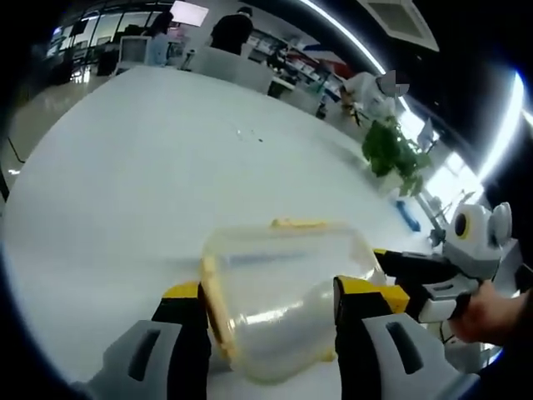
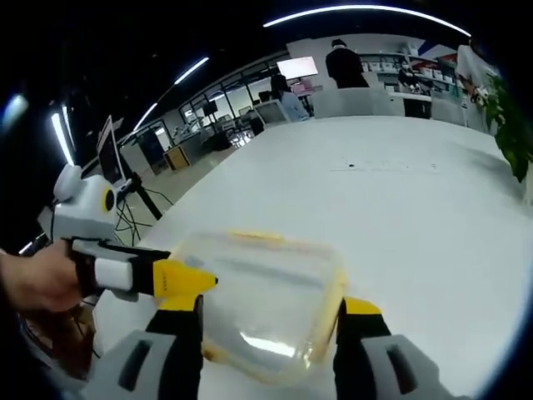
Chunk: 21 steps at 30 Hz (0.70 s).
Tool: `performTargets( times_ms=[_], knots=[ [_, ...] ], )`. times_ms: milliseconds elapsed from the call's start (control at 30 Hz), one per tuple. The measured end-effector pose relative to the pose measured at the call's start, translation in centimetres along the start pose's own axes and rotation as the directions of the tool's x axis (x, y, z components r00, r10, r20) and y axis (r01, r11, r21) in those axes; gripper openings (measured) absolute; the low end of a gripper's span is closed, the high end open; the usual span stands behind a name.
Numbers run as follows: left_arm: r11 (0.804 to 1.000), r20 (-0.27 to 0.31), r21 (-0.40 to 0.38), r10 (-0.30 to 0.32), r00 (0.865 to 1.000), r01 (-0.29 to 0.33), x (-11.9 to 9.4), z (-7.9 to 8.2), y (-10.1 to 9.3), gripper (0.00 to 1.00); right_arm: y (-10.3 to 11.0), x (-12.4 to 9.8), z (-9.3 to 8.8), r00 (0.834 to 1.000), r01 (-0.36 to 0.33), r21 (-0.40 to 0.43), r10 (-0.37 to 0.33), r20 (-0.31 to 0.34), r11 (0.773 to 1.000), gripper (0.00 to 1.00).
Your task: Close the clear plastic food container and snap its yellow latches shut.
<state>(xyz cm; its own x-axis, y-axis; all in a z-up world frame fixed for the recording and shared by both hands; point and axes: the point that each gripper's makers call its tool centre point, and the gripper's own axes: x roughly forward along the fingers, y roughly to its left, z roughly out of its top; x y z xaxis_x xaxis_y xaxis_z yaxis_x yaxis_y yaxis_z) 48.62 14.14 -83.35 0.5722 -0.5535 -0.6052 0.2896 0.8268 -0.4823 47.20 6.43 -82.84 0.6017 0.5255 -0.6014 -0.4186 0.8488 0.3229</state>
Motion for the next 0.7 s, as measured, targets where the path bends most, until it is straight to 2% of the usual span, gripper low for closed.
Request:
performTargets(
  times_ms=[200, 633, 700],
  knots=[
    [1.000, 0.004, -0.006, 0.008, 1.000, -0.008, 0.5, 1.3, 1.0, 0.59, 0.0, 1.1, 1.0, 1.000, -0.007, -0.007, 0.007, -0.009, 1.000, 0.63],
    [0.999, 0.007, -0.029, 0.021, 1.000, -0.021, 0.5, 1.2, 1.1, 0.62, 0.0, 0.9, 0.9, 1.000, -0.014, -0.003, 0.014, -0.002, 1.000, 0.64],
    [0.996, 0.001, -0.089, 0.013, 1.000, -0.012, 0.8, 1.0, 1.3, 0.64, -0.1, 1.1, 0.9, 1.000, -0.011, 0.005, 0.011, -0.004, 1.000, 0.65]
  ],
)
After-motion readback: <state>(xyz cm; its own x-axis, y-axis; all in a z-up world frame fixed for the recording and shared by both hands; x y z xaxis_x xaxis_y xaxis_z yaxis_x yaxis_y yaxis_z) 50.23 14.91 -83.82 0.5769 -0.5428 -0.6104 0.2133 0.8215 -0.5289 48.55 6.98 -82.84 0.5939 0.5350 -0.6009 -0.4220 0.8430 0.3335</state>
